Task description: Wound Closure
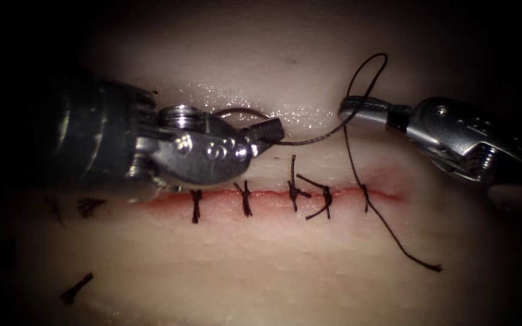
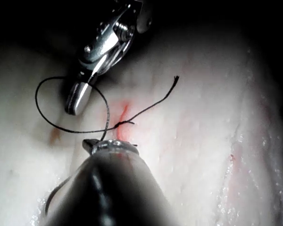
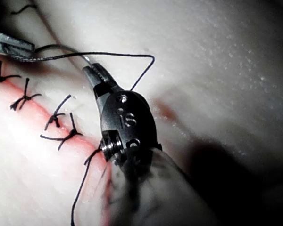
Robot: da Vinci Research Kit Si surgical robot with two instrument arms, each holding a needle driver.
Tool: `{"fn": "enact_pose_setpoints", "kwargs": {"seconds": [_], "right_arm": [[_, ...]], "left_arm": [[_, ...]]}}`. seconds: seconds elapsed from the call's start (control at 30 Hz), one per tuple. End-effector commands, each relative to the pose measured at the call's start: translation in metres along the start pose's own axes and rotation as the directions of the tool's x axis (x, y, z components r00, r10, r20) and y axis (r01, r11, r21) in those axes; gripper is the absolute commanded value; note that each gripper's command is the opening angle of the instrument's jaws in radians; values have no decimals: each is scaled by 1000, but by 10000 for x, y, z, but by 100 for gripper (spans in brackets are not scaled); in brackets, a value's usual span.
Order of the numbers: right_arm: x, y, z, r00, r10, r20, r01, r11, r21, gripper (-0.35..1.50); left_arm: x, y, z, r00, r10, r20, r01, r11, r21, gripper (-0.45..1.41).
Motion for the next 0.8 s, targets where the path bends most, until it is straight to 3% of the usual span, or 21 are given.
{"fn": "enact_pose_setpoints", "kwargs": {"seconds": [0.03,0.17,0.27,0.4,0.5,0.8], "right_arm": [[-6,9,14,1000,2,-4,-2,1000,4,-15],[-11,20,18,999,29,-29,-29,1000,3,-16],[-12,25,19,991,85,-106,-82,996,37,-21],[-5,31,17,937,205,-283,-156,970,185,-27],[0,30,14,904,270,-332,-170,938,301,-28],[28,10,0,888,330,-319,-116,834,539,-35]], "left_arm": [[0,6,8,1000,1,-2,-1,1000,2,-45],[1,13,11,1000,11,-4,-11,1000,2,-45],[4,16,16,1000,11,1,-11,1000,0,-45],[10,21,36,999,41,16,-41,999,-10,-45],[10,20,51,998,61,25,-60,998,-8,-45],[-6,5,71,997,73,35,-73,997,-13,-45]]}}
